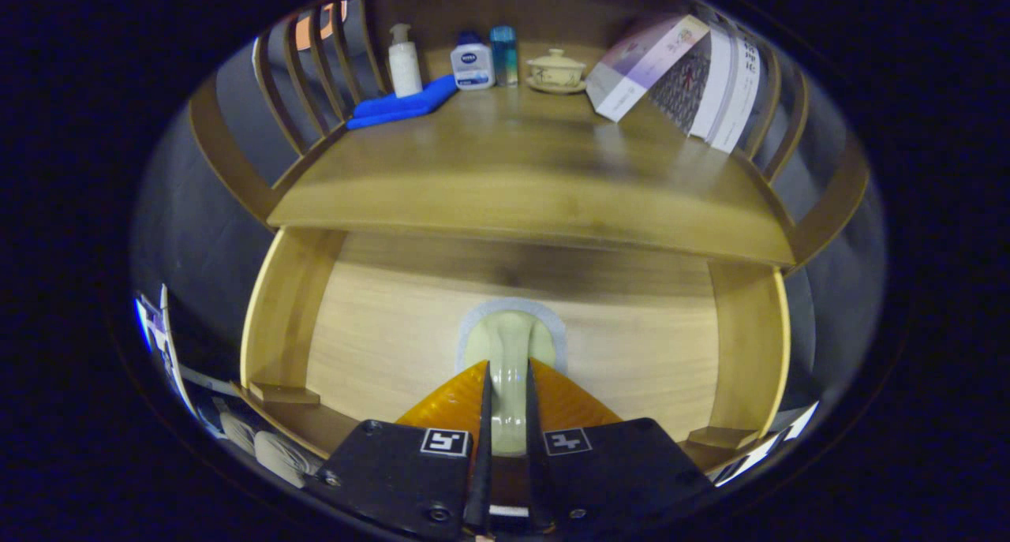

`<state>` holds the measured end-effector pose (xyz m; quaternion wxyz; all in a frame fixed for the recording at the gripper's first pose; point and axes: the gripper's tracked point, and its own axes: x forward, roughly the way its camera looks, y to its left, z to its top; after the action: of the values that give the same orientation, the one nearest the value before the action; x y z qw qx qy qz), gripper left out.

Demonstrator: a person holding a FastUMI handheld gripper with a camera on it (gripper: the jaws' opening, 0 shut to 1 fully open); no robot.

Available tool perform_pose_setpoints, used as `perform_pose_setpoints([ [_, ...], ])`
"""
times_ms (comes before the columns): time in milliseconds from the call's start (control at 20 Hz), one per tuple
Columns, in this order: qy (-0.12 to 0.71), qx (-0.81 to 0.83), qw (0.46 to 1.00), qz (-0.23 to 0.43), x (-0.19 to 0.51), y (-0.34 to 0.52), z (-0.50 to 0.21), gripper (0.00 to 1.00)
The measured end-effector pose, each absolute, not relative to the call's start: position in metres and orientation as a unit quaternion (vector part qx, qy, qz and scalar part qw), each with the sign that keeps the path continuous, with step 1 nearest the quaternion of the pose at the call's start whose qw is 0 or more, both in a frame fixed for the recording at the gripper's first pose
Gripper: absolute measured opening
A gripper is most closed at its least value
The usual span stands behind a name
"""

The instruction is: Pull open the drawer, take out the items inside it, and place them on the countertop above the cabinet.

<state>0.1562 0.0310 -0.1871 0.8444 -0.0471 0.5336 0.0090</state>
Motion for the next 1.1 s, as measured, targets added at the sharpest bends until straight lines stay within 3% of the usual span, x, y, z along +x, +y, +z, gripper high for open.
perform_pose_setpoints([
  [450, 0.490, -0.019, 0.872, -0.006, 0.212, 0.029, -0.108, 0.21],
  [1100, 0.500, -0.019, 0.866, -0.025, 0.330, 0.038, -0.126, 0.21],
])
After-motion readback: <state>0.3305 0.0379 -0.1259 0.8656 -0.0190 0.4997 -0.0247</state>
